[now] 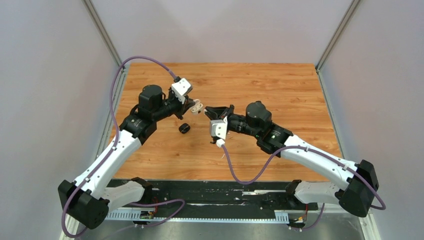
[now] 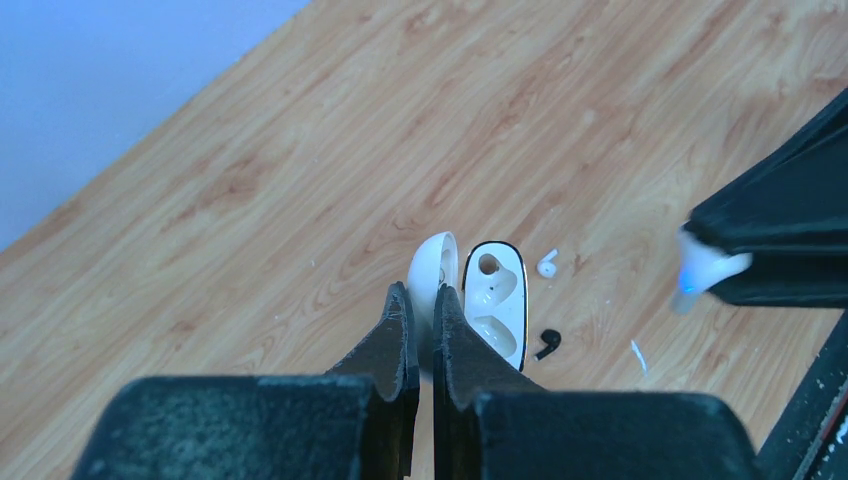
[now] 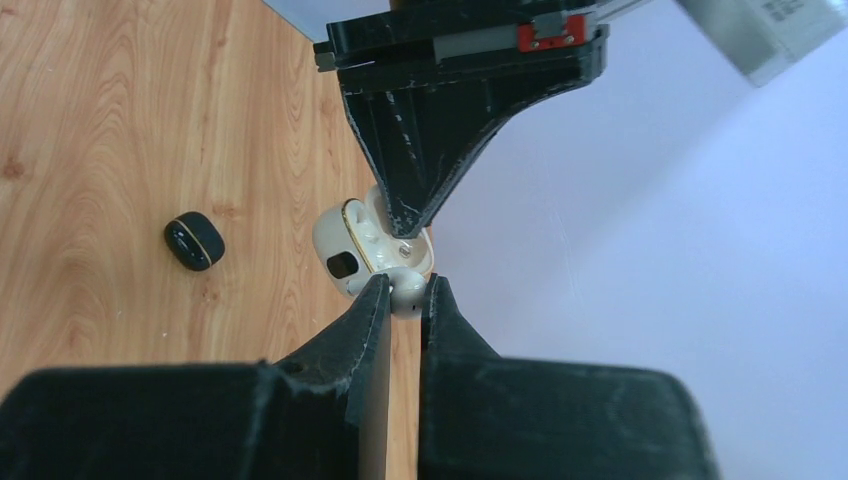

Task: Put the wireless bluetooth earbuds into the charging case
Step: Insert the left earbud into the left side groove of the charging case.

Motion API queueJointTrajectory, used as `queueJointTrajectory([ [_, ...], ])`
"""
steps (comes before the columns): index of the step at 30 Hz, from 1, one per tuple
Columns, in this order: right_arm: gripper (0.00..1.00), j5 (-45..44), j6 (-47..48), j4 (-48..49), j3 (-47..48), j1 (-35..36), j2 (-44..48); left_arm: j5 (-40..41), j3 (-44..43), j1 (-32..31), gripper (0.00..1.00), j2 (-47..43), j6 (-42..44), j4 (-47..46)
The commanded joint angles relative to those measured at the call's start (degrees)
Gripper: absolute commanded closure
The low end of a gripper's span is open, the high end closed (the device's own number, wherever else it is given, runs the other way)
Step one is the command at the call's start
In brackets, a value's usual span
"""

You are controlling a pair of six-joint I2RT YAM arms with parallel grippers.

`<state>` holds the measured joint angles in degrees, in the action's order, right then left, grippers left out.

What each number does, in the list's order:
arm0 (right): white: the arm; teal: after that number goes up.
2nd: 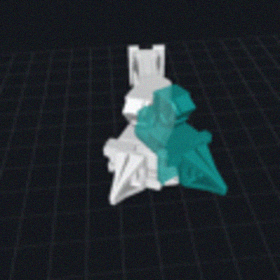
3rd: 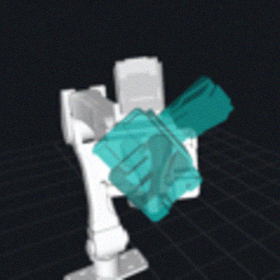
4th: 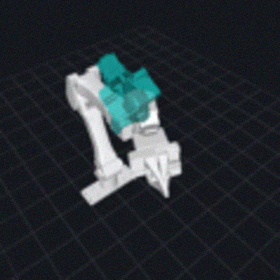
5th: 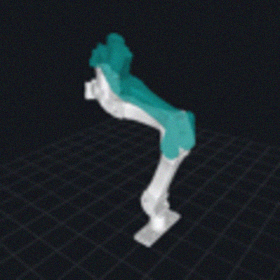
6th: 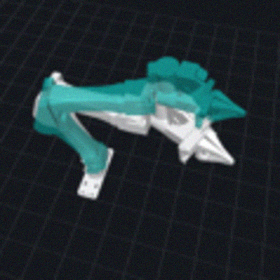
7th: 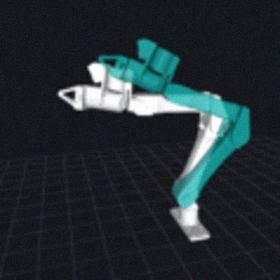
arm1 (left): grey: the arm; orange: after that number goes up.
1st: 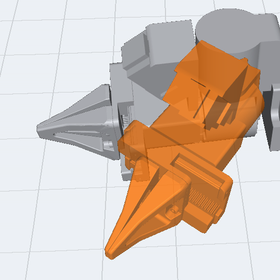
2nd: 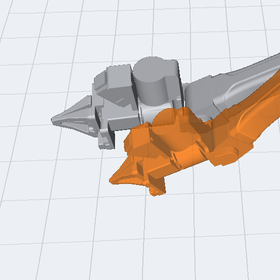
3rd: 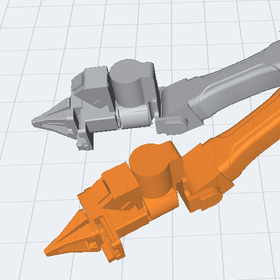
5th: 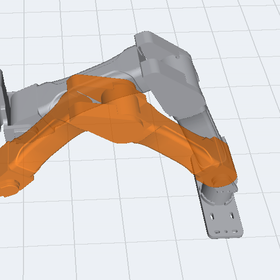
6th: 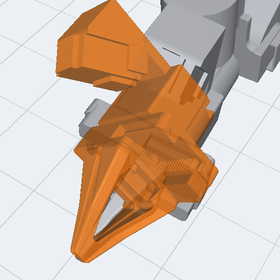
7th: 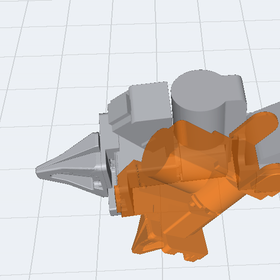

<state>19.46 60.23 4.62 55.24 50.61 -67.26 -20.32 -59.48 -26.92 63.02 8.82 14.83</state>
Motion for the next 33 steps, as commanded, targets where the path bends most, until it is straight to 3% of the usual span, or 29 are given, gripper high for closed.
queueJointTrajectory([
  [1,1.0,0.2,4.2,9.5,0.3,0.9,-3.1,3.8,1.6,-1.2,1.0,-3.4,-1.9,-5.7],
  [12,1.0,1.5,7.8,16.8,2.1,2.0,-9.6,4.5,2.6,-1.9,1.0,-4.5,-3.0,-5.5],
  [33,1.0,-2.3,10.4,17.0,4.3,3.4,-13.3,4.9,2.7,-1.8,1.0,-4.5,-8.4,-6.4],
])
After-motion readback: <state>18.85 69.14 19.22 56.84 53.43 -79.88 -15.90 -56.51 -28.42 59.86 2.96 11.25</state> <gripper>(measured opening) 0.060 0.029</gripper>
